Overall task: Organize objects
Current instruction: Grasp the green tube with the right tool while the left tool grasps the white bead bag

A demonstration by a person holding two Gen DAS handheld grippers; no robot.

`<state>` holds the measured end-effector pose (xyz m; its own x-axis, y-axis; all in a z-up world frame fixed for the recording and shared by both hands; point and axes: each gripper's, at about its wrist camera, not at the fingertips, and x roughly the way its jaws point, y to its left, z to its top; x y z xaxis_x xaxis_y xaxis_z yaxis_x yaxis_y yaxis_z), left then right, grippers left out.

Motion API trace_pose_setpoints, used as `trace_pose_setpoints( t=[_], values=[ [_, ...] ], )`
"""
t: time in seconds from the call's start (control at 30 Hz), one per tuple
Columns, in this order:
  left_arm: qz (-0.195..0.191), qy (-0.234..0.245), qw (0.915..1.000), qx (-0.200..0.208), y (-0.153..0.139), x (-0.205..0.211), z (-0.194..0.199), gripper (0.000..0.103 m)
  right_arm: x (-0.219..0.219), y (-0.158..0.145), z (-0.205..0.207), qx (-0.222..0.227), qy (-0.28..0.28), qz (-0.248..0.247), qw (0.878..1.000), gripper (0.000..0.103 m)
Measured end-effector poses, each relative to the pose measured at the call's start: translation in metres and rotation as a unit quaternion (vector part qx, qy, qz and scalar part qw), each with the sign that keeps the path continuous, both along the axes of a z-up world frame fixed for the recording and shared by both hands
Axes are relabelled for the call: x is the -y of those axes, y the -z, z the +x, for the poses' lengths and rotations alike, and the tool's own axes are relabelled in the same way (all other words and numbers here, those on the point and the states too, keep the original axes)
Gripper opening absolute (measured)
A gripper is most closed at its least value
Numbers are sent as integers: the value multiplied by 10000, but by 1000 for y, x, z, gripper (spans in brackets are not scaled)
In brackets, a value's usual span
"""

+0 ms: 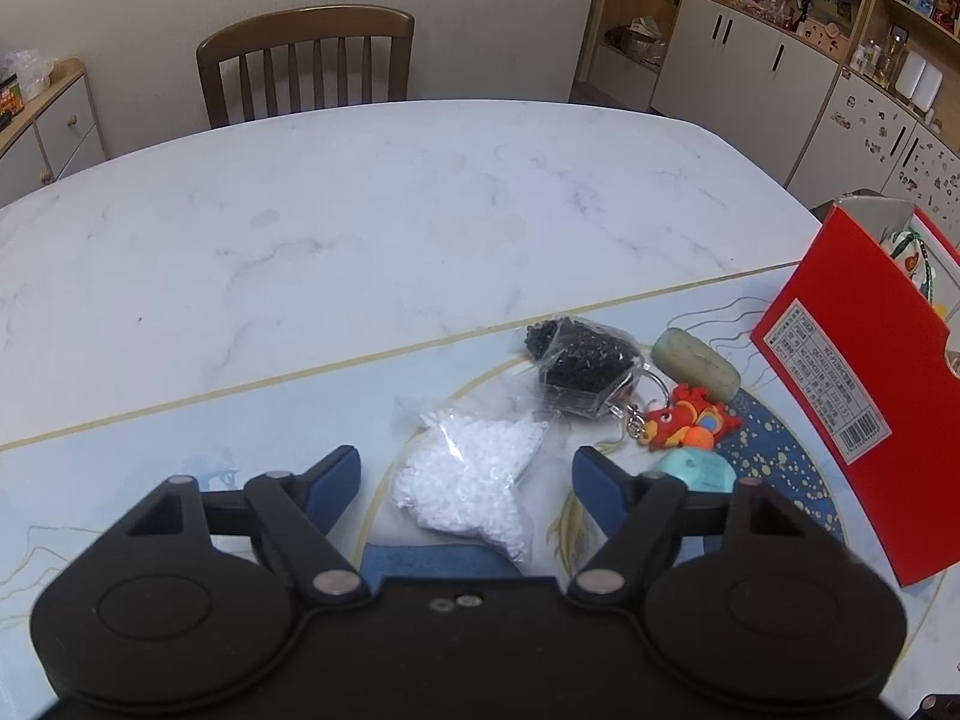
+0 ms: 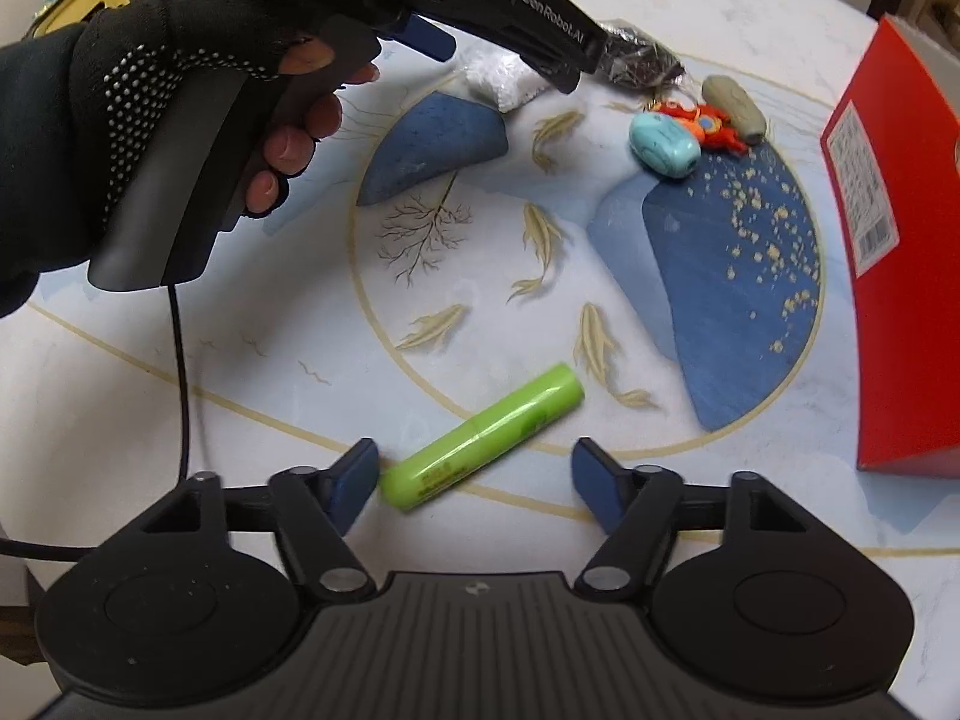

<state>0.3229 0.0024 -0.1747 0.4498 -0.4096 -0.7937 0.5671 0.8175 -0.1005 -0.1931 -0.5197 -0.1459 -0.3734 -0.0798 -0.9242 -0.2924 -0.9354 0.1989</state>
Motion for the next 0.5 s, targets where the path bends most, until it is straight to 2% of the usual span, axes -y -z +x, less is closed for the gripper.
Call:
trace_pose_setpoints(
  t=[0.17,0.37,0.43,0.5],
  values=[
    [-57,9,9999,-93,2,-2,2,59,-2,-1,-3,-7,-2,169,9999,54],
    [-117,-70,9998,-157,0,-6,0,47,-7,-1,-3,-22,86,235,9997,34],
    [-151,-124,9996,-206,0,-8,0,45,-9,-1,-2,-42,118,202,9997,31],
    [-190,-153,9994,-236,-1,-11,0,44,-11,0,-1,-58,157,180,9997,23]
  ],
)
